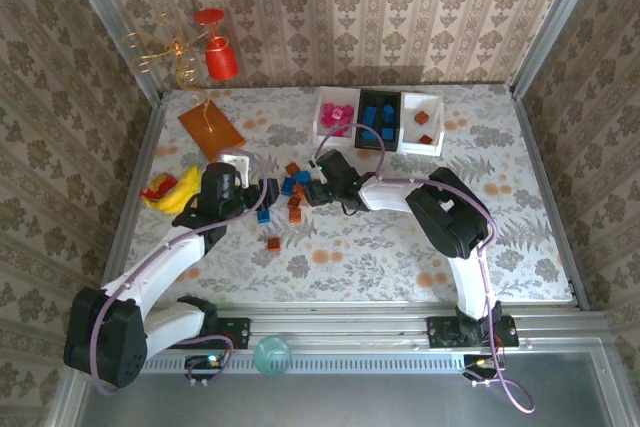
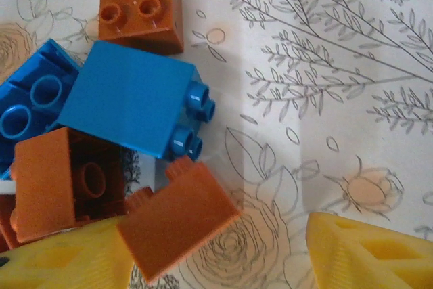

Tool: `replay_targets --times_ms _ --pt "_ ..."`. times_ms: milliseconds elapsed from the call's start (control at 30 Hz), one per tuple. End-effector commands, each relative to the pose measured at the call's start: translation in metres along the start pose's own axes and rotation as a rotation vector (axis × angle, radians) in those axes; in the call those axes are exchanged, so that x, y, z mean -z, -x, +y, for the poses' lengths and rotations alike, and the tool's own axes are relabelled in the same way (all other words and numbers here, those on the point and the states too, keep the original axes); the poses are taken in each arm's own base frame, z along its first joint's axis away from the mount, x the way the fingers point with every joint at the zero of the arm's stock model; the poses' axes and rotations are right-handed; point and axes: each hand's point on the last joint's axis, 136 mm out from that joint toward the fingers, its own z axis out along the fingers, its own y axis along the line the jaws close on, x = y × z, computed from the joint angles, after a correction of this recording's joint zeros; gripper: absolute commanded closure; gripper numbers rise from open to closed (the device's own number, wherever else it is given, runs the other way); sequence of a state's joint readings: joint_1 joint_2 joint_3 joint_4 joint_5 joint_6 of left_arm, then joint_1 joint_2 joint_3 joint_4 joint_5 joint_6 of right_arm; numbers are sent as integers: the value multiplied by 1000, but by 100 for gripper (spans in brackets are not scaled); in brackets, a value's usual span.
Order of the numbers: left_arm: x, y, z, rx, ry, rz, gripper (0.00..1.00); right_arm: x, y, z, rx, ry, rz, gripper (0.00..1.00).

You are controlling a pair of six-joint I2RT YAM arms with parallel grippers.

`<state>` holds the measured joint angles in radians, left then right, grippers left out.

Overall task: Sort the legos into containers by color
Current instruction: Pick up the lego from the center of the table, then place the lego in the container.

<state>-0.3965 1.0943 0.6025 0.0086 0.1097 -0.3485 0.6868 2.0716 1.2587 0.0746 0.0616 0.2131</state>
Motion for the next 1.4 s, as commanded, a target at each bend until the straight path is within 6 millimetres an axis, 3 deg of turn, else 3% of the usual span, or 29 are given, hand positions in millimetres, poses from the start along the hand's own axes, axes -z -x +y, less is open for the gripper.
replay_targets --times_ms 0,200,433,600,733,867,1067,1200,1367 --pt "-1 0 1 25 -8 -7 29 -11 -4 1 -19 21 41 32" --pt "0 0 1 24 -6 -8 29 -19 -2 -5 -53 36 55 43" --pt "-1 0 0 26 -13 -8 29 -11 2 -8 -34 44 46 56" --pt "-1 2 -7 34 -47 -6 30 20 9 -19 -41 34 2 60" --pt "-1 5 -19 19 -74 -10 30 62 17 -35 -77 23 -73 61" --pt "-2 9 -46 -19 -129 -11 30 106 33 -73 -155 -27 -170 62" --pt "-8 10 -78 -57 -191 -6 30 150 53 -171 -344 -217 -278 62" --pt "-11 8 -89 -56 -218 -6 30 150 59 -237 -487 -308 -305 61" --pt "-7 6 -96 -63 -232 -1 30 127 59 -296 -596 -401 -258 61"
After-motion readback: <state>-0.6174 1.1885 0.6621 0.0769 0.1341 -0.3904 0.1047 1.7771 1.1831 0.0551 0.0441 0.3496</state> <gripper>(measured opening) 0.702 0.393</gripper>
